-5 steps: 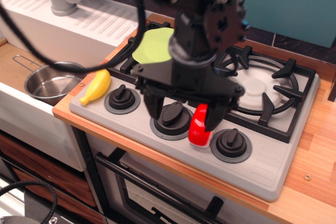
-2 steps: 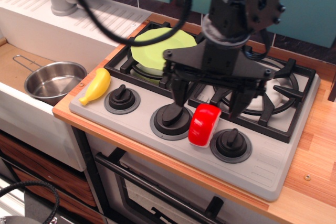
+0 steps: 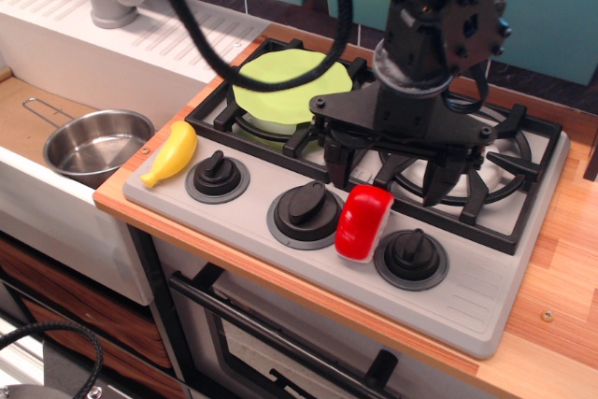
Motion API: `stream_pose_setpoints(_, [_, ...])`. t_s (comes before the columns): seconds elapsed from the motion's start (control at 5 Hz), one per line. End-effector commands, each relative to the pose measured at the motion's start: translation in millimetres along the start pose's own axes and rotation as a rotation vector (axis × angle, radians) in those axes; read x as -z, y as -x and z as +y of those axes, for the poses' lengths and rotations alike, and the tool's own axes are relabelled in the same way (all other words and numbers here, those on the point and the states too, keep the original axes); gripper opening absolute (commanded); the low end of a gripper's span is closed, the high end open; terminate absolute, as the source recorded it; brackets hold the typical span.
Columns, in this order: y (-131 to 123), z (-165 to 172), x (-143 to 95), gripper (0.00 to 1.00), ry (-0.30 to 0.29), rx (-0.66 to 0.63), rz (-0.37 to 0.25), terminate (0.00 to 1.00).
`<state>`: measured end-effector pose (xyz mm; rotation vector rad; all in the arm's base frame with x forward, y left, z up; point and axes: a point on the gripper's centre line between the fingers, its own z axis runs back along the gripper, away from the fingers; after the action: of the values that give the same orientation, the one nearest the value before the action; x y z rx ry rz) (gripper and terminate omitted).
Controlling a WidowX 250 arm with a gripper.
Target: End effector reaching salmon
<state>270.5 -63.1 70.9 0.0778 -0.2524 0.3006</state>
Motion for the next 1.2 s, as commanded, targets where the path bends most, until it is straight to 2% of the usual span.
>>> stream_pose_setpoints(0.0, [6.1,16.9,-4.6,1.0,0.026,0.028,-0.022,0.0])
stream_pose_setpoints(0.4, [17.1,19.6,-2.3,1.0,0.021,0.026,-0.034,0.0])
stream_pose_setpoints(0.6, [13.4,13.2,-0.9,1.0,0.014,0.017,-0.035,0.0])
stream_pose_setpoints(1.0, [-2.9,-0.1,19.1,1.0,0.007,-0.002,-0.086,0.0])
